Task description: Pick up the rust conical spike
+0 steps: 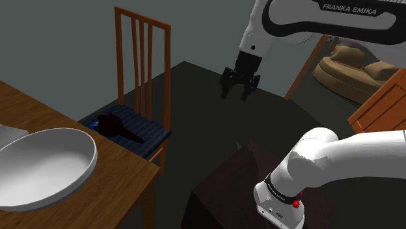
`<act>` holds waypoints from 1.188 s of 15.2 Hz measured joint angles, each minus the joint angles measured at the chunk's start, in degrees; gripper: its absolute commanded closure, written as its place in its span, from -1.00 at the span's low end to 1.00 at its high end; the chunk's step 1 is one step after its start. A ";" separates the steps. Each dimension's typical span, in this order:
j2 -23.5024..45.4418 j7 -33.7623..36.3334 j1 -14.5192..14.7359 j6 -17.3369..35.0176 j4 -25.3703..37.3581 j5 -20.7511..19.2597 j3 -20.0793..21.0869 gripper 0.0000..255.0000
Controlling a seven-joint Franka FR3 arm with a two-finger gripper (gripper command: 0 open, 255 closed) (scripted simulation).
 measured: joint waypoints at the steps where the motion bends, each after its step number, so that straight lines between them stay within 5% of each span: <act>1: 1.20 1.88 0.11 1.40 -0.38 1.48 0.90 -1.00; 18: 29.27 28.11 3.10 26.37 4.84 24.02 13.11 -1.00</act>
